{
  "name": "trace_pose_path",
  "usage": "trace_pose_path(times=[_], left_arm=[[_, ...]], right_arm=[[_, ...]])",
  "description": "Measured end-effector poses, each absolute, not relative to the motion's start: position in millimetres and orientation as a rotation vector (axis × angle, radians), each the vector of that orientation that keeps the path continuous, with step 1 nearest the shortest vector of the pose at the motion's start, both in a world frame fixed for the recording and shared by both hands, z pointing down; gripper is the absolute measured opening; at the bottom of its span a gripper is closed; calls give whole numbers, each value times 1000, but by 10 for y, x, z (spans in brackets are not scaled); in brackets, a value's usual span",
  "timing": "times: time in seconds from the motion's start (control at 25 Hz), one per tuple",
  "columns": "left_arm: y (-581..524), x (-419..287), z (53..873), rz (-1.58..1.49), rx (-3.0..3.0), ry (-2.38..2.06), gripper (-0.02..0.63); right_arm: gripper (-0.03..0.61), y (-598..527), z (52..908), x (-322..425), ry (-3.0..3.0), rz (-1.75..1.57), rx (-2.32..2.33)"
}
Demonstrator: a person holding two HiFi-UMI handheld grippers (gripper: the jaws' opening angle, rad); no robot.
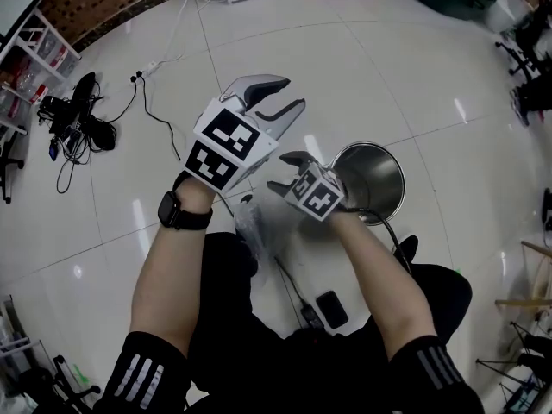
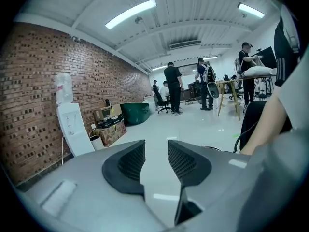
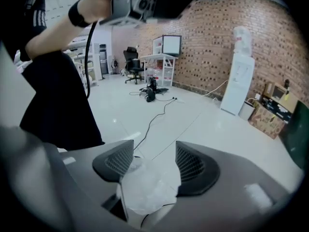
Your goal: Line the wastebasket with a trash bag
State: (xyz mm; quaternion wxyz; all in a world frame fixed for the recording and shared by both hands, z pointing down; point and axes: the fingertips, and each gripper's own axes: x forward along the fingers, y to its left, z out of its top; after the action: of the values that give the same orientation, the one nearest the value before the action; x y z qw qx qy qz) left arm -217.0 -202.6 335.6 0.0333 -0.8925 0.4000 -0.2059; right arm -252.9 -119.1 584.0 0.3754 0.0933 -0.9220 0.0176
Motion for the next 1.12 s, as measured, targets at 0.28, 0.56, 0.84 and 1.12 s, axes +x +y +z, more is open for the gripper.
trace_pose_path(times=[0.28,0.56,0.84,1.12], left_arm=[[-1956,-2275,3365,-618,-2750,1235,141],[-1921,-2318,3353,-613,-2755,1230,141],[-1927,-2333,3331,-596,-2760,1224,141],[-1977,-2313,3303,-580,-2740,1233,141]], right_arm=[[296,-739,6827,-2723,-2158,68,71],[296,-364,7498,-2617,-2042,246,11],[8,-291,7620,-2567,-2029,237,34],[6,-560,7074,-2606,-2137,173,113]])
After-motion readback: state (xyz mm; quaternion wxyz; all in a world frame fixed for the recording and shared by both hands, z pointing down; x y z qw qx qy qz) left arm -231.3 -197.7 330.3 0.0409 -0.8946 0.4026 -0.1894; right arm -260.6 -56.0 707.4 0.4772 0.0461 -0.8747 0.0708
